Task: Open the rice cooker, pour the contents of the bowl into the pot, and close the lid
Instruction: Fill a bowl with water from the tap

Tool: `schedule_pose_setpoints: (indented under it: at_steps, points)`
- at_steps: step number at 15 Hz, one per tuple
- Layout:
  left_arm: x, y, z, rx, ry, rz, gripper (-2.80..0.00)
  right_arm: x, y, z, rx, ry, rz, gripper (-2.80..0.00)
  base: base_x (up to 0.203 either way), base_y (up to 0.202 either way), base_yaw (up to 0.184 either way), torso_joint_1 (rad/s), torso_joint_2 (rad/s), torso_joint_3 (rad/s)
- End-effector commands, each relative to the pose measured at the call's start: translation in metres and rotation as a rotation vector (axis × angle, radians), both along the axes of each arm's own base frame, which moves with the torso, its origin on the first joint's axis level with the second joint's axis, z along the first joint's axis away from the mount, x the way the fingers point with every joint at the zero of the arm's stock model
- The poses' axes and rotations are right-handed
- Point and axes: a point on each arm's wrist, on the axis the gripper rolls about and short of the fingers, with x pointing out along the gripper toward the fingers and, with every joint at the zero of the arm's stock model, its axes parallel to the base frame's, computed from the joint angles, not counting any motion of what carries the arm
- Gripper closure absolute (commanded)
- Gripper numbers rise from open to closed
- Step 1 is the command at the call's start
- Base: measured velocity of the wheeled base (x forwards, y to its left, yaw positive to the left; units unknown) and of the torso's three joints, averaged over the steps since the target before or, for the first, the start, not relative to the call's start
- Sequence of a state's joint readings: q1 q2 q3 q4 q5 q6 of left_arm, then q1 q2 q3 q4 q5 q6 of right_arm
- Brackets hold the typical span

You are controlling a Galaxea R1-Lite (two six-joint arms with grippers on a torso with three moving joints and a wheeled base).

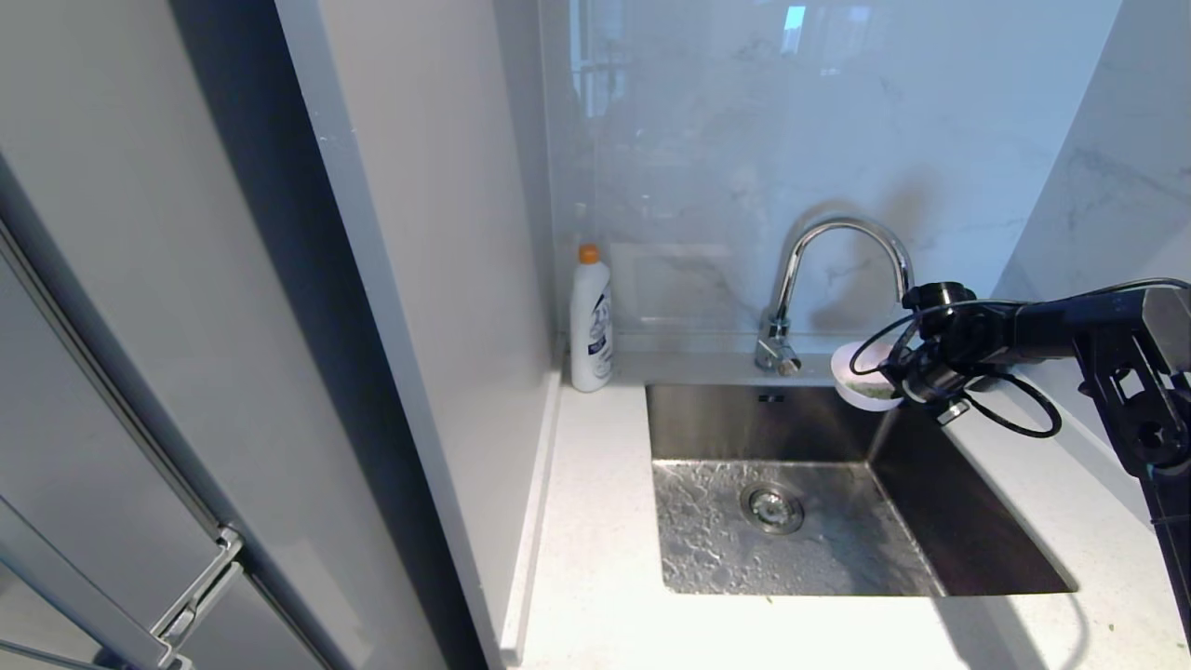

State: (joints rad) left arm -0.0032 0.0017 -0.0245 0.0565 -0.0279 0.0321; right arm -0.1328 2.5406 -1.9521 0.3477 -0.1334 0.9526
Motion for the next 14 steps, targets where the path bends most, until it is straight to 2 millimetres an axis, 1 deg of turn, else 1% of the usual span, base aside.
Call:
schedule_pose_setpoints:
  at_steps: [1, 5, 8, 14]
  points:
    - [0.0000, 0.0000, 0.0000, 0.000, 0.000, 0.000, 0.00, -0.0006, 0.0007, 0.0046, 0.011, -0.009, -0.001, 0.00, 0.000, 0.000, 0.000, 0.000, 0.00, 0.000]
    - [0.0000, 0.0000, 0.0000, 0.000, 0.000, 0.000, 0.00, -0.0015, 0.0026, 0.0061, 0.029, -0.008, 0.001, 0.00, 0.000, 0.000, 0.000, 0.000, 0.00, 0.000]
    - [0.0000, 0.0000, 0.0000, 0.000, 0.000, 0.000, 0.00, -0.0029, 0.0034, 0.0117, 0.055, -0.014, 0.008, 0.00, 0.000, 0.000, 0.000, 0.000, 0.00, 0.000]
    - [0.0000, 0.0000, 0.0000, 0.000, 0.000, -0.002, 0.00, -0.0028, 0.0034, 0.0109, 0.053, -0.012, 0.008, 0.00, 0.000, 0.000, 0.000, 0.000, 0.00, 0.000]
